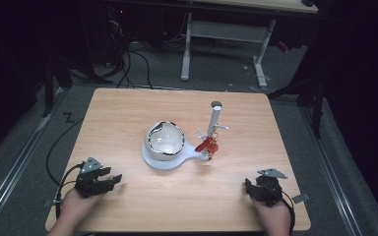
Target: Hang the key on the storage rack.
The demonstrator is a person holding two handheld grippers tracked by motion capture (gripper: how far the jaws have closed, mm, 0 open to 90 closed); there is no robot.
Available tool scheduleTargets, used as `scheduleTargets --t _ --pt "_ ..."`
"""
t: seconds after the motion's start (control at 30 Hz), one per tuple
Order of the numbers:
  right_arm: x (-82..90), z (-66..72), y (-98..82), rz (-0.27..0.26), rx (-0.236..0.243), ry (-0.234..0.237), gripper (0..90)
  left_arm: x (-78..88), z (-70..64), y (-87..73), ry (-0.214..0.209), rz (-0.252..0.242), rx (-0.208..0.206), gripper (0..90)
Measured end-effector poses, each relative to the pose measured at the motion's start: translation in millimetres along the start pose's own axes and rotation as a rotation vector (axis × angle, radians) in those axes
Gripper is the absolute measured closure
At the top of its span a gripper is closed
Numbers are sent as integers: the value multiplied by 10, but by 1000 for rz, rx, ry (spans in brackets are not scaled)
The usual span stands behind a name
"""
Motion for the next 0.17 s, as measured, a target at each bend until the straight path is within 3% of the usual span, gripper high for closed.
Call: scheduleTargets --t 0.03,0.17 --pt "-9 -14 1 1 -28 7 419 1 1 -2 -2 -1 2 433" --pt "-15 -6 -2 -14 -17 -2 400 -10 6 -9 -7 2 6 433"
Point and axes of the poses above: each handheld gripper's, and its own axes: x roughly backward along the jaws, y roughly out of its top, z roughly to its left, the point moved 5 cm from there along -x, roughly forward along the jaws, and after that the axes turned 2 degrees about -x, right-handed, at the moved point
